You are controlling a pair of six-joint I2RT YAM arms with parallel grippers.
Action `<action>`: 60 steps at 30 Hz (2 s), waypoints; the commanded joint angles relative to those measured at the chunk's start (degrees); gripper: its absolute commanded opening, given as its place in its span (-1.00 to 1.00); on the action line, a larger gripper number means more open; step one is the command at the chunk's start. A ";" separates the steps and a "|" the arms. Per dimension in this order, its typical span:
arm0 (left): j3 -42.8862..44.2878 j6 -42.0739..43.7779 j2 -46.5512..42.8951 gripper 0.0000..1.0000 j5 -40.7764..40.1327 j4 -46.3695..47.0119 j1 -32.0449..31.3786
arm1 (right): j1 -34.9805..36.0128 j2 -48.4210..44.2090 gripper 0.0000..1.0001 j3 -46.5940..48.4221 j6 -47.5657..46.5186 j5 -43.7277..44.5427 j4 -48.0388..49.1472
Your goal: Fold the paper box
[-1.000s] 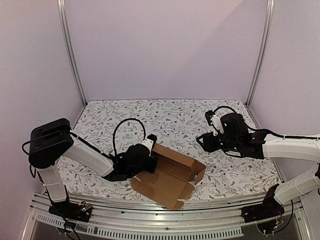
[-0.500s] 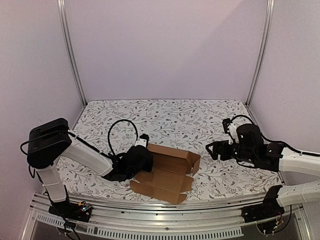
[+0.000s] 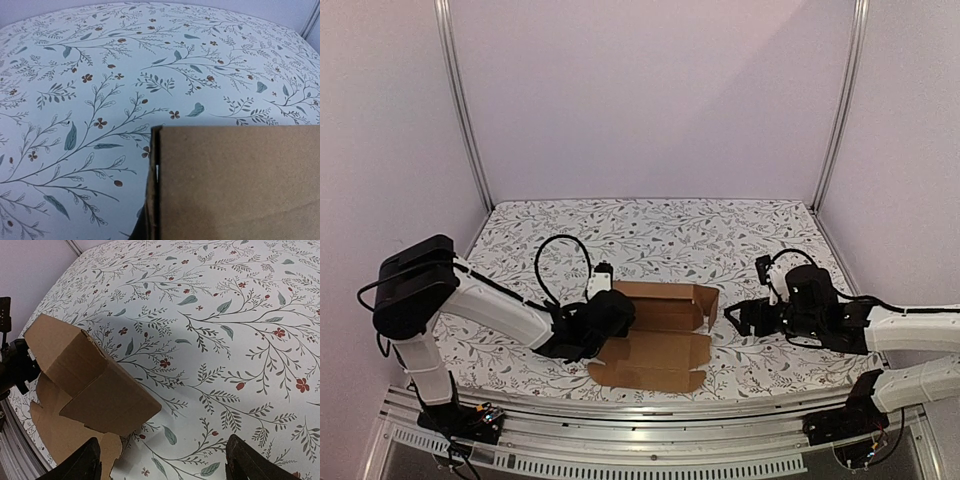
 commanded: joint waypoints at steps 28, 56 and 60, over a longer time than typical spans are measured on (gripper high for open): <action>-1.02 0.71 -4.95 -1.00 2.29 -4.77 -2.32 | -2.90 12.53 0.38 5.38 -24.42 -25.49 6.56; -0.69 -1.75 -5.24 -1.00 1.33 -6.00 -1.77 | 4.56 16.34 0.38 5.68 -15.60 -22.98 12.35; -0.69 -1.82 -5.27 -1.00 1.25 -6.08 -1.75 | 6.86 16.38 0.35 6.32 -13.97 -16.33 12.32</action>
